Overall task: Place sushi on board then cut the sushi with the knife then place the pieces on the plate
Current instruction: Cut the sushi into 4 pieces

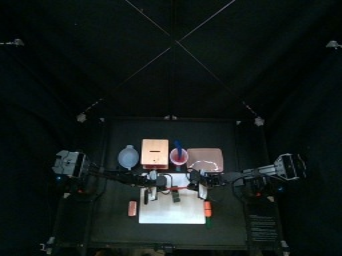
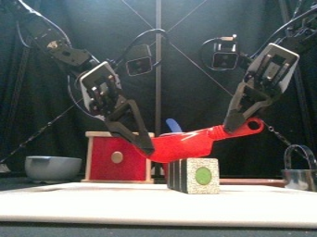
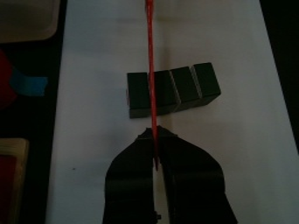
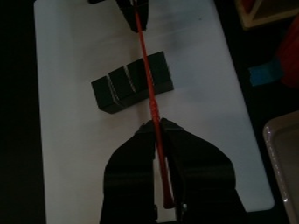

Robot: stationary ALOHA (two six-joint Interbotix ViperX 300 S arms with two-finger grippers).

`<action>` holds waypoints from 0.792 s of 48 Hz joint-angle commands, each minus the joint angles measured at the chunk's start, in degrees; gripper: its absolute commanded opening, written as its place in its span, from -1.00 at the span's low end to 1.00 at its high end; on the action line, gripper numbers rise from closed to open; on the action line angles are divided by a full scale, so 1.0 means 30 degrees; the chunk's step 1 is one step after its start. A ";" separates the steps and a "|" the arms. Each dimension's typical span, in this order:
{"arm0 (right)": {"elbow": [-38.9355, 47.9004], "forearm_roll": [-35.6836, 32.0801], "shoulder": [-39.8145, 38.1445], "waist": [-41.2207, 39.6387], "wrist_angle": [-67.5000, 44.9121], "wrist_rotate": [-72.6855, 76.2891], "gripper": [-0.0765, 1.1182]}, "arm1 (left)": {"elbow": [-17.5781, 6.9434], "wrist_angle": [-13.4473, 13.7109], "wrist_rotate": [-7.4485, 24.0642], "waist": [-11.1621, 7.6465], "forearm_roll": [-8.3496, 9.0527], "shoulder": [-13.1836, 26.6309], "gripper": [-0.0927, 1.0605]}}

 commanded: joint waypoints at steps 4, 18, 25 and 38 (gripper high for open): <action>-0.0088 0.0029 0.0059 -0.0234 0.0029 0.0059 -0.27 | -0.0264 -0.0029 0.0000 0.0000 0.0000 -0.0059 -0.27; -0.0117 0.0146 0.1084 -0.0234 0.0029 0.0059 -0.27 | -0.0293 -0.0059 0.0000 0.0000 -0.0029 0.0381 -0.27; -0.0176 0.0234 0.1846 -0.0146 0.0029 0.0059 -0.27 | -0.0410 -0.0029 0.0000 0.0029 0.0029 0.0703 -0.27; -0.0439 0.0410 0.3076 -0.0117 0.0000 0.0059 -0.27 | -0.0674 0.0059 0.0059 0.0059 0.0059 0.1406 -0.27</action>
